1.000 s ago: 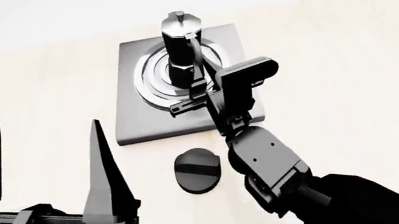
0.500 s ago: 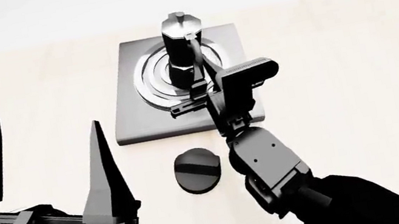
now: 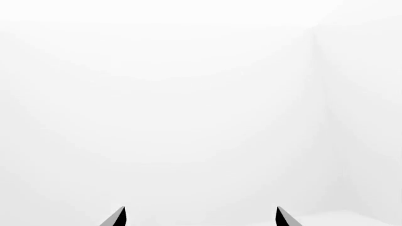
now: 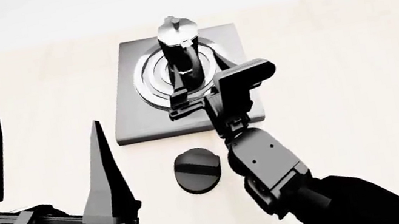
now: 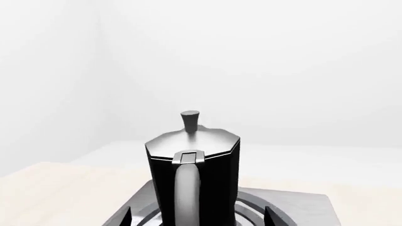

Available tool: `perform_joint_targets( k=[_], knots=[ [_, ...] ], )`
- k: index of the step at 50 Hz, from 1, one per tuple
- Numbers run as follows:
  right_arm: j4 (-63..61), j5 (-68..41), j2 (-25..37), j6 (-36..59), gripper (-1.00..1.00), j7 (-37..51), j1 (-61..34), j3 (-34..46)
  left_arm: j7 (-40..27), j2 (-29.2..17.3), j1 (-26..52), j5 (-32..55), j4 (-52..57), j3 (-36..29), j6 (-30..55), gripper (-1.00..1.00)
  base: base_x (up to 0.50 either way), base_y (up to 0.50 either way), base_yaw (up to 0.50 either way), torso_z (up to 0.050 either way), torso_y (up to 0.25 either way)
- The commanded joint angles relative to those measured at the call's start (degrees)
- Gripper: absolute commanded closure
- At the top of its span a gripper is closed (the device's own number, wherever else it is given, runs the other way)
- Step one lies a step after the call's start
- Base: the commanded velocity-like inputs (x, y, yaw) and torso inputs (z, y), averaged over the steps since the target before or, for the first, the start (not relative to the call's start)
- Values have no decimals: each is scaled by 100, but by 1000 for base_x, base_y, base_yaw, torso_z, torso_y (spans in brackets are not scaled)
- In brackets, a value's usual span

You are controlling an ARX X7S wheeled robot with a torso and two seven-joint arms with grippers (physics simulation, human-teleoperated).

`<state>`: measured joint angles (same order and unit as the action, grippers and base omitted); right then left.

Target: Turn on the stove and put the moka pot on it.

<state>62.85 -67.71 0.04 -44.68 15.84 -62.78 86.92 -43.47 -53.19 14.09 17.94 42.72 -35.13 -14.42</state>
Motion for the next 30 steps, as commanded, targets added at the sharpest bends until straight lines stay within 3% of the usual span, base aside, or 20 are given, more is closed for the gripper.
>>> perform_joint_targets(
  k=[1, 15, 30],
  knots=[
    [-50, -8, -3, -29, -100, -49, 12, 7, 13, 17, 4, 5, -7, 2, -2, -100, 0, 0, 0, 0, 0],
    [-114, -89, 2, -147, -100, -137, -208, -59, 37, 26, 87, 122, -107, 59, 41, -100, 0, 0, 0, 0, 0],
    [-2298, 356, 1154, 81, -100, 1043, -893, 121, 84, -61, 428, 608, -302, 306, 204, -100, 0, 0, 0, 0, 0]
  ],
)
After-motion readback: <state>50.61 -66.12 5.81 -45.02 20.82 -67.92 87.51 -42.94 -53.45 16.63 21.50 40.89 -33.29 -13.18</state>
